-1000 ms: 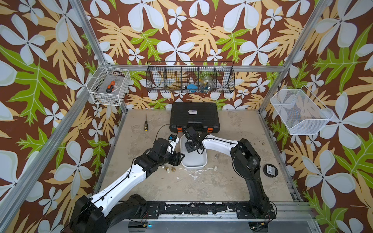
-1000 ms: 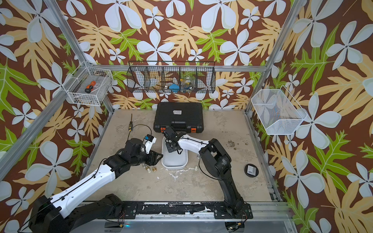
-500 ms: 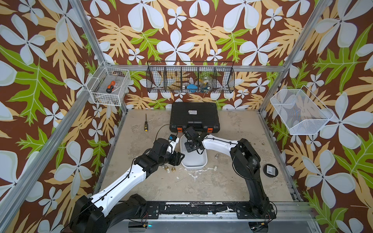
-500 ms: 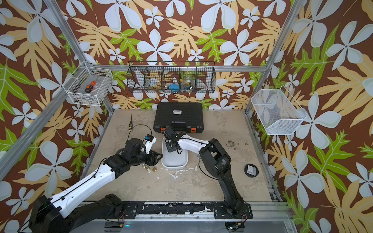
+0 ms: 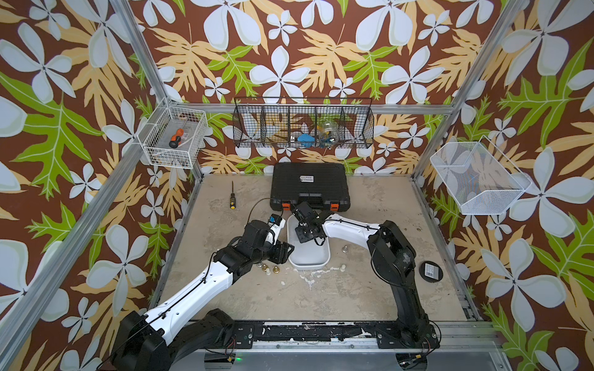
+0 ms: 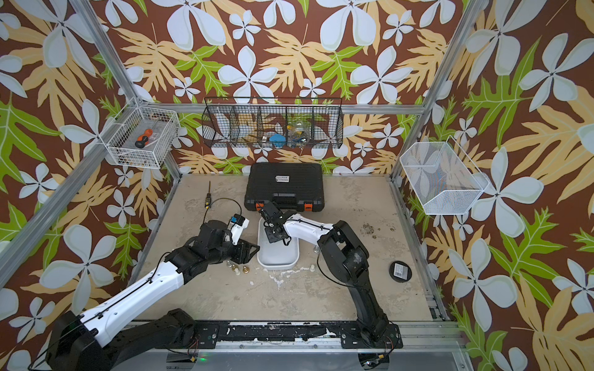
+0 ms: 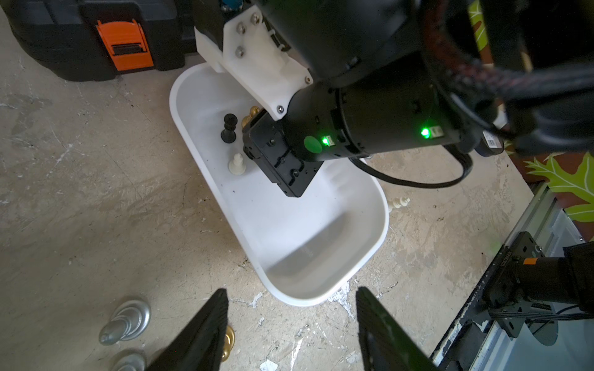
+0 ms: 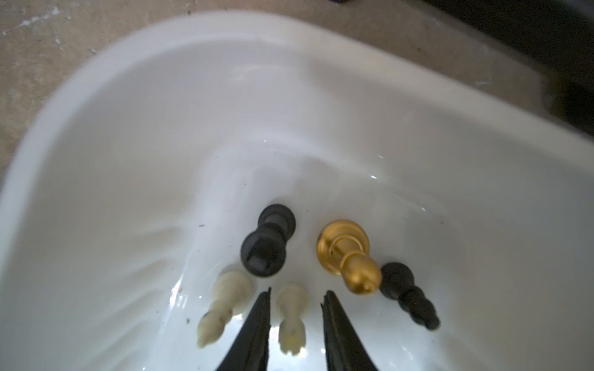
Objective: Put the chess pieces into the storage box
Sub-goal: Pick up the chess piece at the center of the board.
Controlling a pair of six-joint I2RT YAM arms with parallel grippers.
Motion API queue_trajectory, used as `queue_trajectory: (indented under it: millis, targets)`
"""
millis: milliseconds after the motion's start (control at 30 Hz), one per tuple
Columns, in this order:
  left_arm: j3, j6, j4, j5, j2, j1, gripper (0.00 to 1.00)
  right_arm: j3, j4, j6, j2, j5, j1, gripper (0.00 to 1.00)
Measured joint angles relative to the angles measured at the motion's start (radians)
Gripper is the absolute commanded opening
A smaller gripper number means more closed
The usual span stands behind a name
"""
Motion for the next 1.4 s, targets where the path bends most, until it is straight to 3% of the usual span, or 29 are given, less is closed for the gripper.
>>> queue_trajectory:
  millis: [233, 467, 800, 1033, 1400]
  targets:
    - [0.0, 0.0, 0.001, 0.004, 0.0, 0.0, 0.66, -0.046, -0.01, 0.0, -0.145, -0.006, 0.002, 0.39]
    - [0.002, -0.004, 0.037, 0.03, -0.006, -0.006, 0.65, -0.221, 0.026, 0.013, -0.381, -0.043, -0.029, 0.44]
    - [0.126, 0.04, 0.03, -0.052, 0.103, -0.213, 0.66, -0.515, 0.073, 0.026, -0.608, -0.073, -0.2, 0.47]
    - [0.155, 0.105, 0.007, -0.044, 0.179, -0.333, 0.66, -0.605, 0.101, 0.014, -0.585, -0.072, -0.262, 0.46]
    - [0.144, 0.131, -0.024, -0.043, 0.187, -0.379, 0.66, -0.616, 0.132, 0.01, -0.491, -0.06, -0.267, 0.37]
